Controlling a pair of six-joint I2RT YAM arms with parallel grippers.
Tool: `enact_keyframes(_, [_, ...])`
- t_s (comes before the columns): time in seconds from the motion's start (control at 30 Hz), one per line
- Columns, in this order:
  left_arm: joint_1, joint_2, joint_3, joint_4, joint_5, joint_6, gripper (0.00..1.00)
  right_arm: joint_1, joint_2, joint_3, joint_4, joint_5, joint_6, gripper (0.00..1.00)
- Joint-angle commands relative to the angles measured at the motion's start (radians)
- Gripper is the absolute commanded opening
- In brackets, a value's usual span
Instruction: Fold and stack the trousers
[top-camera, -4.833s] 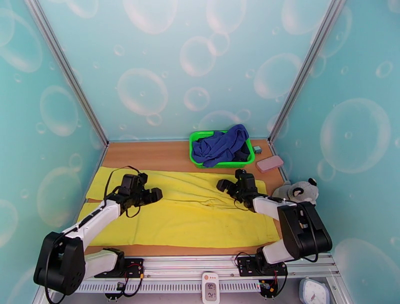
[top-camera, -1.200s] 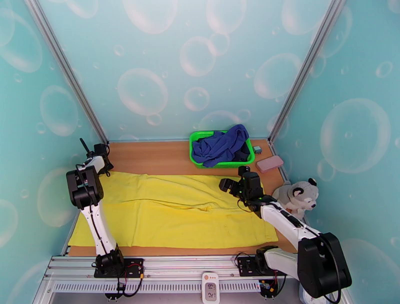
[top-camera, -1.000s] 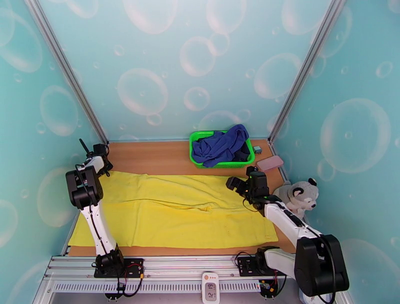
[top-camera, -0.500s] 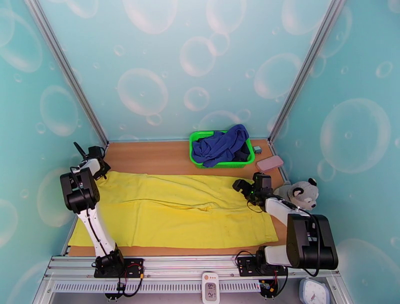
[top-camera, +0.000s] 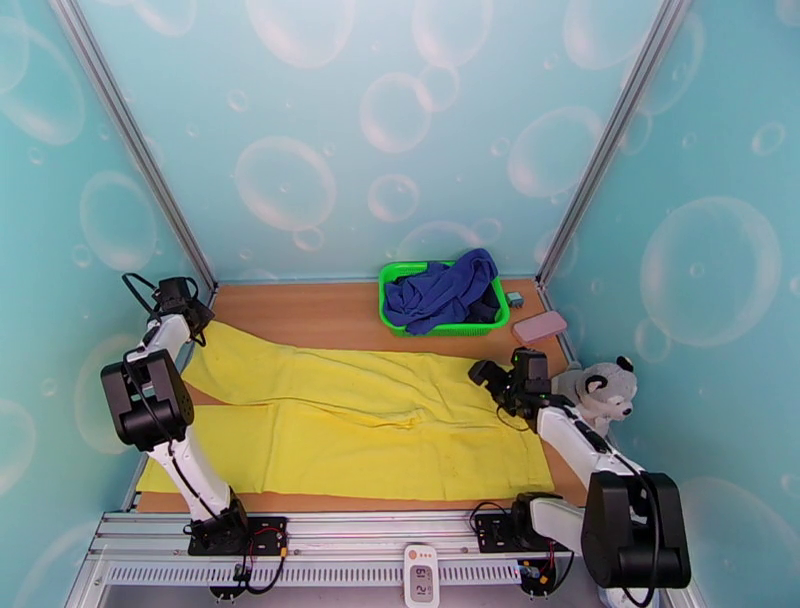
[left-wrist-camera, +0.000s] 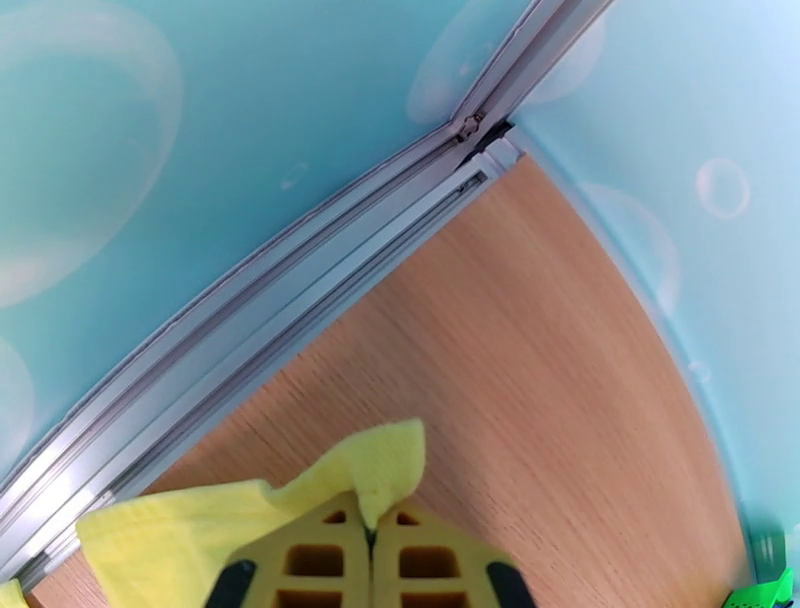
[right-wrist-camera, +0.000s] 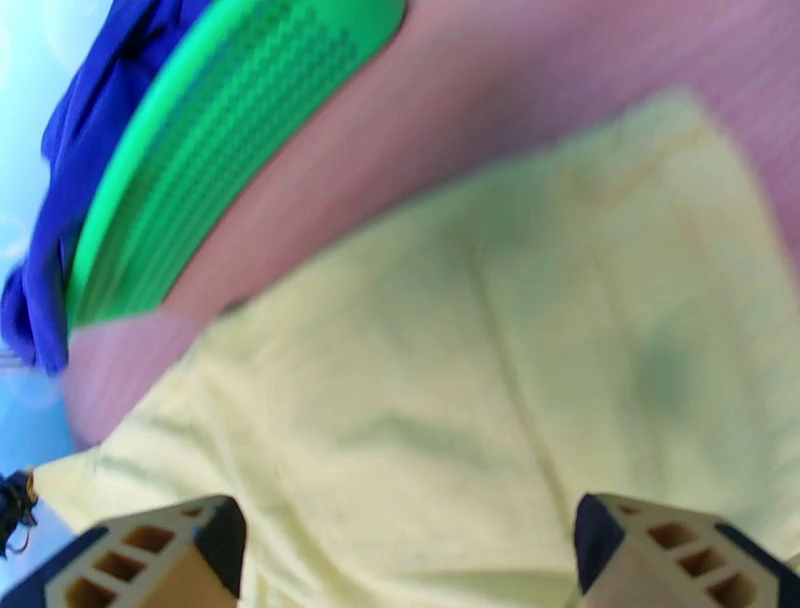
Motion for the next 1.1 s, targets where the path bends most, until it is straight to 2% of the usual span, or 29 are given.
enact_keyframes(0.0, [-0.001,-0.048,-0.030,0.029,0.017,0.000,0.00,-0.047,0.122,0.109,-0.069,0.084,-0.138,0.89])
enact_keyframes(0.17, [0.000,-0.059,-0.053,0.037,0.027,0.008,0.00,-0.050,0.282,0.198,-0.025,0.133,-0.140,0.78])
enact_keyframes(0.27, [-0.002,-0.057,-0.057,0.039,0.037,0.009,0.00,-0.039,0.355,0.233,-0.018,0.181,-0.142,0.69])
enact_keyframes(0.53, [-0.002,-0.051,-0.061,0.044,0.048,0.012,0.00,-0.031,0.476,0.327,-0.051,0.272,-0.103,0.67])
enact_keyframes(0.67, [-0.002,-0.049,-0.064,0.044,0.046,0.014,0.00,-0.033,0.531,0.388,-0.114,0.255,-0.102,0.67])
enact_keyframes(0.83, [-0.001,-0.050,-0.059,0.045,0.049,0.017,0.00,-0.029,0.584,0.436,-0.186,0.214,-0.107,0.60])
enact_keyframes(0.93, [0.003,-0.049,-0.052,0.045,0.055,0.017,0.00,-0.021,0.606,0.463,-0.233,0.222,-0.116,0.49])
enact_keyframes(1.07, [0.004,-0.050,-0.053,0.048,0.063,0.016,0.00,-0.026,0.615,0.471,-0.238,0.181,-0.117,0.24])
